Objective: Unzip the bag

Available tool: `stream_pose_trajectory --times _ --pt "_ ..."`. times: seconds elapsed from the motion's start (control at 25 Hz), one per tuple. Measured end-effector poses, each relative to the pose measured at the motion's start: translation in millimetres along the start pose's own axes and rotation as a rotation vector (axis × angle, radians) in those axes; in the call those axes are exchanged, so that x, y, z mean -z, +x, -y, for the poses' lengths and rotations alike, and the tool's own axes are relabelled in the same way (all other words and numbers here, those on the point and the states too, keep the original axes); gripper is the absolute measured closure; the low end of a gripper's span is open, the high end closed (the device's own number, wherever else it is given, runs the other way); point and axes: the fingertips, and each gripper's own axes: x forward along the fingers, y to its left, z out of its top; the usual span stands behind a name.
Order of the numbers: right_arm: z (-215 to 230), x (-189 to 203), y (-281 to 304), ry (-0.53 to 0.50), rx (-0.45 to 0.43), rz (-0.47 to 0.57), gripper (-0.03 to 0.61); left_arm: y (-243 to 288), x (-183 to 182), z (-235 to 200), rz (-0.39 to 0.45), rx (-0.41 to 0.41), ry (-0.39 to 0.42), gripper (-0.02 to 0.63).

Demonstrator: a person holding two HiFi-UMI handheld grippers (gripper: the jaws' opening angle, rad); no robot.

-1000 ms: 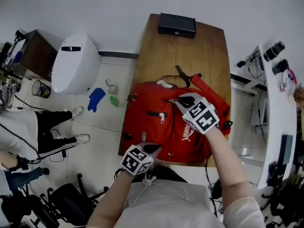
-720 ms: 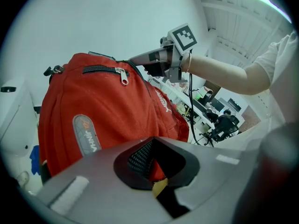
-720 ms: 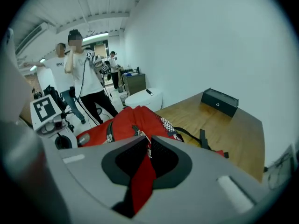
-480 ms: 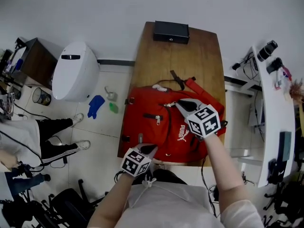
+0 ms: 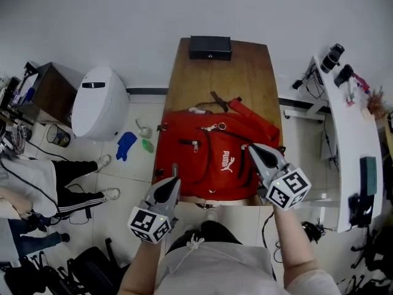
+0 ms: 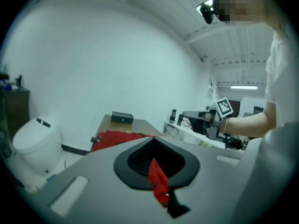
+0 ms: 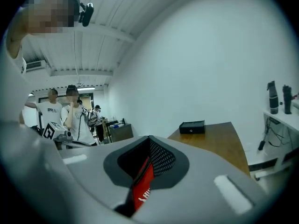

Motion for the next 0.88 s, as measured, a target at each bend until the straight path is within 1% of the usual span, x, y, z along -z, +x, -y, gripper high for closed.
stream_pose_trajectory --times 0.08,0.16,0.28,0.36,0.44,0.6,0.76,0.88 --pt "-18 -2 -24 -0.027 0.039 0.047 0.569 -16 -21 5 0.068 -0.034 0.073 0.607" --pt "-42 0 -46 -0.085 0.076 0.068 0.569 -36 -39 17 0.139 -0.029 0.105 0.607" --pt "-86 6 -73 -0.157 0.111 0.098 0.569 -66 -54 43 0.230 0.027 0.146 0.607" --pt "-117 12 -90 -0.189 0.126 0.118 0.569 -86 -55 62 0.262 0.071 0.183 0.607" --pt "-148 19 -104 -0.207 0.147 0.128 0.569 -107 -46 76 0.257 0.106 0.207 0.607" --pt "-205 36 -130 -0.192 0.183 0.125 0.569 -152 -30 94 0.236 0.138 0.207 0.607" --pt "-251 47 -152 -0.187 0.160 0.091 0.569 -190 -25 116 0.244 0.185 0.211 0.607" --pt "-271 48 -165 -0.212 0.154 0.094 0.569 -208 -25 134 0.261 0.224 0.228 0.607"
